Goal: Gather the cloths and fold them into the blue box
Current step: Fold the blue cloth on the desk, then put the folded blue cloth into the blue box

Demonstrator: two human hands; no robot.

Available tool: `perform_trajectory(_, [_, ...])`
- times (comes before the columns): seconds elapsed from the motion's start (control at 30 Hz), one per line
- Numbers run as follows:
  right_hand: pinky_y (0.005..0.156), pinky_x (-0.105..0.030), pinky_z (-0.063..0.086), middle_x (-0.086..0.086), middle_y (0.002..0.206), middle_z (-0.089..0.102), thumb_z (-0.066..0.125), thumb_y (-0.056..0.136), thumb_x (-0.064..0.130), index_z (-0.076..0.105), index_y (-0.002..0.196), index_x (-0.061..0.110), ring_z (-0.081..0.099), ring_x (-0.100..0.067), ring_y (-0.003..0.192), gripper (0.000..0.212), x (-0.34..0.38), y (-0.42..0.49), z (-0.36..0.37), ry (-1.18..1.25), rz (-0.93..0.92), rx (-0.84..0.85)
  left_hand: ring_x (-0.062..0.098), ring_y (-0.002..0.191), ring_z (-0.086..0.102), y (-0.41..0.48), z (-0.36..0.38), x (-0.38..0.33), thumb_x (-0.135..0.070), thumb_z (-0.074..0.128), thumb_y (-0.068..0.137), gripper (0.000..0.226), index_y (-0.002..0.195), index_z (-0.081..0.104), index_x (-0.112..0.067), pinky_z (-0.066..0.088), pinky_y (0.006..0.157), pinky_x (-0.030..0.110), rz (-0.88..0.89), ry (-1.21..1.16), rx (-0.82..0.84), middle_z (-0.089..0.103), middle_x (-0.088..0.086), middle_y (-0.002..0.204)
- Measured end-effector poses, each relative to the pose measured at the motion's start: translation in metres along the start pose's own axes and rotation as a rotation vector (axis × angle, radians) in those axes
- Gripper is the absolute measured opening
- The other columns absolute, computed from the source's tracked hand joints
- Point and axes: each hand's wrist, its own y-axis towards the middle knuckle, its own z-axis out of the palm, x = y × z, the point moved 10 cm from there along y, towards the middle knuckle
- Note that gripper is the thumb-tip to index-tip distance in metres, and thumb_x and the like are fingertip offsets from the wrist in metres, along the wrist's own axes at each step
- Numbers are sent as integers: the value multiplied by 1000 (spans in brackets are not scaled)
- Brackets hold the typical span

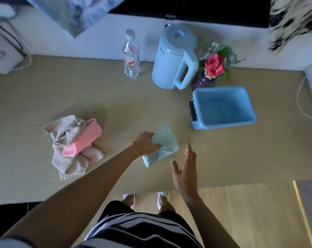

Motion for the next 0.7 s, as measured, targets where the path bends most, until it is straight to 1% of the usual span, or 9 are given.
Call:
perform_trajectory(0.1, [104,-46,48,-11,144,45,70,89,21,18,158,20,49,-21,131,86,0,4,-13,247,131,-61,27,96,70,-29,-22,-22,-20,77,81,32,111,69,-14,53,78,34,83,-248,-37,73,8,103])
perform_trajectory(0.17, [100,-32,49,-12,146,49,75,83,20,17,158,27,53,-17,131,95,6,18,-27,529,284,-51,23,96,69,-45,-35,-39,-18,80,80,33,109,65,-17,55,82,34,122,-477,-35,72,3,102])
perform_trajectory(0.23, [84,-16,52,-10,132,62,71,76,19,24,154,28,65,-7,115,92,28,36,-45,762,306,33,22,100,71,-57,-42,-60,-27,85,72,48,114,64,-18,59,89,39,166,-652,-17,74,2,108])
perform_trajectory(0.3, [72,-15,54,-4,108,74,66,74,14,39,143,27,72,-4,92,76,53,51,-73,849,222,113,23,102,73,-66,-45,-87,-33,87,67,59,120,63,-19,59,91,44,233,-738,10,75,4,112])
perform_trajectory(0.4, [68,-23,56,-5,87,77,68,75,6,48,134,19,71,-12,78,64,66,74,-121,840,98,105,24,100,73,-76,-55,-133,-22,81,74,45,116,65,-16,61,87,42,361,-821,-34,76,8,108])
perform_trajectory(0.47, [65,-24,55,-6,85,74,70,79,-4,44,132,16,68,-12,73,62,58,92,-150,810,90,69,22,85,70,-78,-67,-156,-24,79,74,34,104,64,-18,58,76,46,414,-818,-169,73,16,97])
perform_trajectory(0.53, [66,-25,54,-9,87,70,62,86,-15,40,126,20,65,-12,72,58,44,112,-172,804,92,64,23,70,58,-71,-75,-170,-32,77,69,31,88,54,-26,53,66,52,413,-796,-318,65,26,87])
perform_trajectory(0.6, [69,-29,53,-11,95,66,57,88,-18,40,116,27,63,-17,77,56,32,134,-192,756,66,120,21,66,55,-59,-72,-189,-30,75,70,34,87,45,-35,52,62,47,401,-761,-411,66,20,82])
perform_trajectory(0.7, [68,-32,49,-4,101,62,63,86,-9,49,101,30,59,-17,78,44,20,168,-216,572,-51,236,18,77,62,-43,-61,-225,-16,71,80,39,106,48,-34,54,73,32,445,-629,-475,69,0,94])
